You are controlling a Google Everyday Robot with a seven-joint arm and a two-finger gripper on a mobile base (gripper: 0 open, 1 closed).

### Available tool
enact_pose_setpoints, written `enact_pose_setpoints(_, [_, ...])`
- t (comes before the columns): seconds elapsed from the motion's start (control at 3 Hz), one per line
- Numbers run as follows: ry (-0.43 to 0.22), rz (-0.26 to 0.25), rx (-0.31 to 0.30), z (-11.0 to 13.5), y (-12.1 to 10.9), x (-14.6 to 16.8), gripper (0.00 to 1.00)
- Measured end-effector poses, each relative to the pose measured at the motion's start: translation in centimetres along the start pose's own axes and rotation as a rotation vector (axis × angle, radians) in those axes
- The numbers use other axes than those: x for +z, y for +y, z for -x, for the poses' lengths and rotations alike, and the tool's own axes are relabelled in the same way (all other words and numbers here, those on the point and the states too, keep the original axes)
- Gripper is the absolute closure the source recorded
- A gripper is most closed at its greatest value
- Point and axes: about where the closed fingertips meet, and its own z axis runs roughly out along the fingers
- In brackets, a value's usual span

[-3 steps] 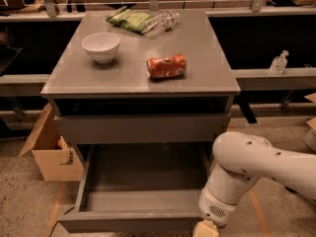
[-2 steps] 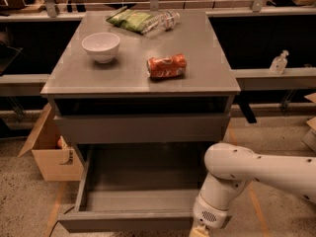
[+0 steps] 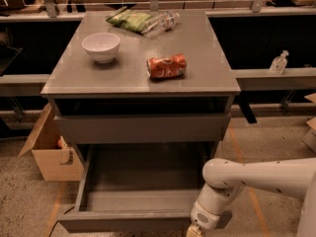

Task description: Close middle drawer

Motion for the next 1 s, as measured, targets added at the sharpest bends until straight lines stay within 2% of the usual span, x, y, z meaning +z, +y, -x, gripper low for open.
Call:
enact_pose_setpoints(0.33, [-0.082, -0.011, 0.074, 0.1, -3.5, 1.0, 1.0])
enact_pose_setpoints(0.67, [-0.157, -0.037, 0.112, 0.6, -6.0, 1.3, 1.0])
enact_pose_setpoints(1.0, [-0.157, -0.037, 0.112, 0.6, -6.0, 1.3, 1.0])
